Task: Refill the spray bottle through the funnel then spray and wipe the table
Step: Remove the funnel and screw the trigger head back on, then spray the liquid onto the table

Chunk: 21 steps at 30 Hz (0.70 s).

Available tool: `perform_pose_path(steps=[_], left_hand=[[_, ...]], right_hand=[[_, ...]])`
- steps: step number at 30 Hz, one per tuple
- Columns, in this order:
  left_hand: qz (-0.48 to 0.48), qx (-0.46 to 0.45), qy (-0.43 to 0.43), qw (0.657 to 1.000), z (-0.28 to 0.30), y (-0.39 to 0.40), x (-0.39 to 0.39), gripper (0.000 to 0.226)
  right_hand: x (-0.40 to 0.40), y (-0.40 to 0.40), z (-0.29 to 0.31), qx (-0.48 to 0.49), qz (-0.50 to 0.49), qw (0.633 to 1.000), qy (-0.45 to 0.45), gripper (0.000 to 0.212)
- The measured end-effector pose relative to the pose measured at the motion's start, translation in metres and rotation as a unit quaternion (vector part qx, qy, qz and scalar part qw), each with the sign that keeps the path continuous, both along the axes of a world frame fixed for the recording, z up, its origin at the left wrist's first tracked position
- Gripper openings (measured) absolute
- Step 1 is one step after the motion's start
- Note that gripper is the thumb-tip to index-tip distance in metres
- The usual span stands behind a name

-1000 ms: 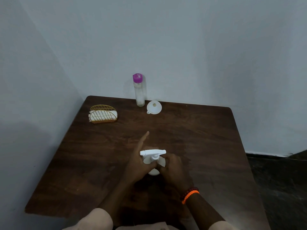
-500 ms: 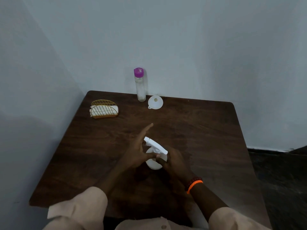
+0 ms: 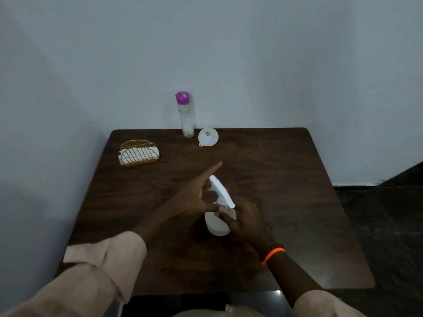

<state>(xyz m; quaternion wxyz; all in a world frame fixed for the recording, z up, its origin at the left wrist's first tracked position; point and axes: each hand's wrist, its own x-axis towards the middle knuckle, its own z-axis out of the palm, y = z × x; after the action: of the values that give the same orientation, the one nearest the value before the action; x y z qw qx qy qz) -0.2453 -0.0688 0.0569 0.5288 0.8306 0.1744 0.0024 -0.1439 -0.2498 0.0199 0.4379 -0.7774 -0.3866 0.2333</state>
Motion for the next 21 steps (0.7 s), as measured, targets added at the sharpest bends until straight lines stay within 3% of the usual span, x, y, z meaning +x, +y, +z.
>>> perform_pose_path(steps=[4, 7, 10, 12, 16, 19, 21], left_hand=[[0.031, -0.058, 0.047, 0.997, -0.010, -0.034, -0.042, 0.133], [0.032, -0.101, 0.082, 0.991, -0.036, -0.076, -0.071, 0.119], [0.046, -0.096, 0.064, 0.992, -0.051, -0.095, -0.084, 0.095], [0.030, -0.081, 0.067, 0.994, -0.058, -0.099, -0.093, 0.092], [0.000, -0.116, 0.089, 0.989, -0.060, -0.100, -0.109, 0.092], [-0.006, -0.135, 0.103, 0.985, -0.057, -0.097, -0.113, 0.087], [-0.015, -0.134, 0.116, 0.984, -0.051, -0.096, -0.116, 0.081]], right_hand=[[-0.019, -0.020, 0.005, 0.018, -0.075, 0.997, -0.022, 0.039], [-0.035, -0.031, 0.008, 0.027, -0.111, 0.993, -0.004, 0.039], [-0.056, -0.035, 0.013, 0.043, -0.141, 0.989, 0.016, 0.039], [-0.069, -0.033, 0.021, 0.038, -0.167, 0.984, 0.050, 0.036], [-0.084, -0.020, 0.033, -0.076, -0.166, 0.980, 0.085, 0.046], [-0.087, 0.000, 0.026, -0.025, -0.204, 0.959, 0.197, 0.050], [-0.091, 0.010, 0.019, -0.014, -0.215, 0.952, 0.217, 0.048]])
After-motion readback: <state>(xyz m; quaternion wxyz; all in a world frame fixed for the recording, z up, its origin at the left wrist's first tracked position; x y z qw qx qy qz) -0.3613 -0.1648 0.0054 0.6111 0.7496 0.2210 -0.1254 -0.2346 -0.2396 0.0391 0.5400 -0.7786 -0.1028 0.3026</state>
